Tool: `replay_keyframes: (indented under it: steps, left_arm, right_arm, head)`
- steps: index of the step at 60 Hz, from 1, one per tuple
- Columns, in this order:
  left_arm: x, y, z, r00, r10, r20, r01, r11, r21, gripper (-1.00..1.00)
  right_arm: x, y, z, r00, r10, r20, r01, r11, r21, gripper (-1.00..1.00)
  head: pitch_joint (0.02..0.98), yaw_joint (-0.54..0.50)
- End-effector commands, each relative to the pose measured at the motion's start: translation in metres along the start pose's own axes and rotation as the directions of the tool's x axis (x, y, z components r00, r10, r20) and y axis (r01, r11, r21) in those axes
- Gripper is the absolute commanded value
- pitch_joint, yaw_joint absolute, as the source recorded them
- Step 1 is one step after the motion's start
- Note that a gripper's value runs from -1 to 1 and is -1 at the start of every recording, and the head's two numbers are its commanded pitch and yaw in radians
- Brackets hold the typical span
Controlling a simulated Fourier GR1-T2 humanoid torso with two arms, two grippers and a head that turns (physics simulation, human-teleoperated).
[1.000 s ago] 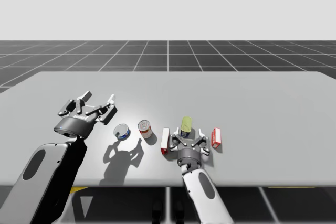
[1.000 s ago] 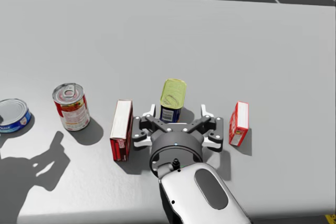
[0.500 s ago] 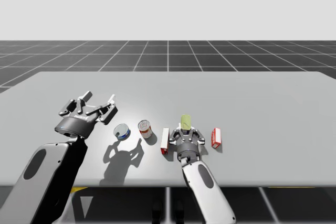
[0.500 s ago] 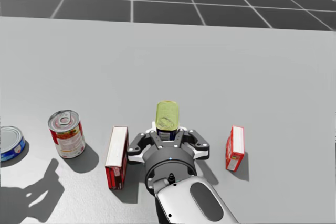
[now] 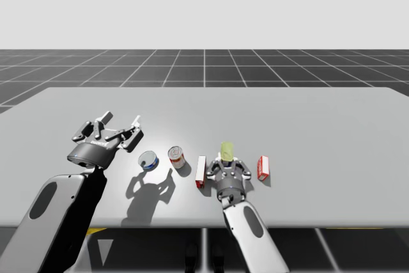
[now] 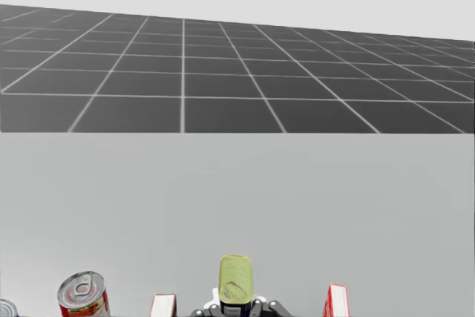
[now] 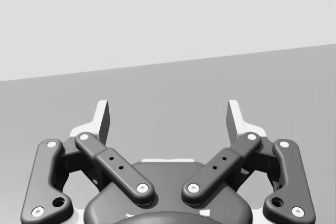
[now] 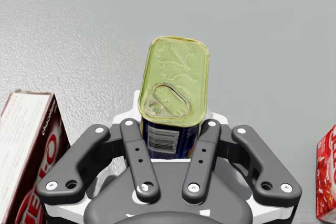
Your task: Lift the meat can off the table.
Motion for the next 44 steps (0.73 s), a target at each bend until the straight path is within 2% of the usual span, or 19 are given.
replay_keyframes:
  steps: [1, 8, 14, 17, 19, 21, 25, 29, 33, 34, 35, 38, 42, 44]
  left_arm:
    - [0.0, 0.001, 0.001, 1.0, 0.003, 0.001, -0.003, 1.0, 0.003, -1.0]
    - [0.001, 0.001, 0.001, 0.9999, 0.015, 0.0, -0.015, 1.0, -0.001, -1.0]
    - [0.001, 0.001, 0.001, 0.9997, 0.025, 0.0, -0.025, 1.0, -0.005, -1.0]
    - [0.001, 0.001, 0.001, 0.9997, 0.024, 0.001, -0.024, 1.0, -0.004, -1.0]
    - [0.001, 0.001, 0.001, 0.9997, 0.024, 0.001, -0.024, 1.0, -0.003, -1.0]
    - [0.001, 0.001, 0.001, 0.9997, 0.024, 0.001, -0.024, 1.0, -0.003, -1.0]
    - [0.001, 0.001, 0.0, 0.9998, 0.022, 0.001, -0.022, 1.0, -0.004, -1.0]
    - [0.001, 0.0, 0.0, 0.9997, 0.023, 0.002, -0.023, 1.0, -0.007, -1.0]
    - [0.001, 0.0, 0.001, 0.9997, 0.023, 0.002, -0.023, 1.0, -0.009, -1.0]
    - [0.001, 0.0, 0.001, 0.9997, 0.023, 0.002, -0.023, 1.0, -0.009, -1.0]
    - [0.001, 0.0, 0.001, 0.9997, 0.023, 0.003, -0.023, 1.0, -0.009, -1.0]
    - [0.001, 0.001, 0.001, 0.9997, 0.024, 0.003, -0.024, 1.0, -0.008, -1.0]
    - [0.001, 0.001, 0.001, 0.9997, 0.024, 0.003, -0.024, 1.0, -0.007, -1.0]
    - [0.001, 0.001, 0.001, 0.9997, 0.024, 0.003, -0.024, 1.0, -0.007, -1.0]
  right_arm:
    - [0.015, -0.017, 0.003, 0.999, -0.013, 0.044, 0.017, 0.995, -0.098, 1.0]
    - [0.035, -0.025, 0.01, 0.9955, -0.002, 0.095, 0.012, 0.995, -0.096, 1.0]
    - [0.057, -0.032, 0.018, 0.9863, 0.009, 0.165, 0.008, 0.995, -0.099, 1.0]
    - [0.07, -0.037, 0.021, 0.9731, 0.029, 0.229, -0.002, 0.993, -0.116, 1.0]
    - [0.08, -0.04, 0.025, 0.9671, 0.018, 0.254, 0.013, 0.993, -0.121, 1.0]
    - [0.083, -0.041, 0.026, 0.9654, 0.015, 0.26, 0.017, 0.993, -0.121, 1.0]
    - [0.1, -0.046, 0.033, 0.9497, 0.016, 0.313, 0.028, 0.99, -0.136, 1.0]
    - [0.111, -0.049, 0.039, 0.9401, 0.01, 0.341, 0.038, 0.99, -0.135, 1.0]
    - [0.124, -0.051, 0.046, 0.9257, 0.017, 0.378, 0.039, 0.99, -0.138, 1.0]
    - [0.126, -0.052, 0.047, 0.9219, 0.019, 0.387, 0.038, 0.99, -0.139, 1.0]
    - [0.132, -0.052, 0.051, 0.914, 0.02, 0.405, 0.041, 0.989, -0.14, 1.0]
    - [0.139, -0.053, 0.054, 0.9046, 0.025, 0.425, 0.039, 0.989, -0.142, 1.0]
    - [0.151, -0.054, 0.061, 0.8837, 0.033, 0.467, 0.04, 0.989, -0.145, 1.0]
    - [0.155, -0.054, 0.062, 0.8774, 0.036, 0.478, 0.04, 0.988, -0.147, 1.0]
  head:
    - [0.458, -0.16]
    - [0.456, -0.16]
    - [0.454, -0.16]
    - [0.453, -0.16]
    - [0.451, -0.16]
    - [0.45, -0.16]
    - [0.445, -0.16]
    - [0.442, -0.16]
    - [0.439, -0.16]
    - [0.438, -0.17]
    - [0.437, -0.17]
    - [0.437, -0.17]
    - [0.435, -0.17]
    - [0.435, -0.17]
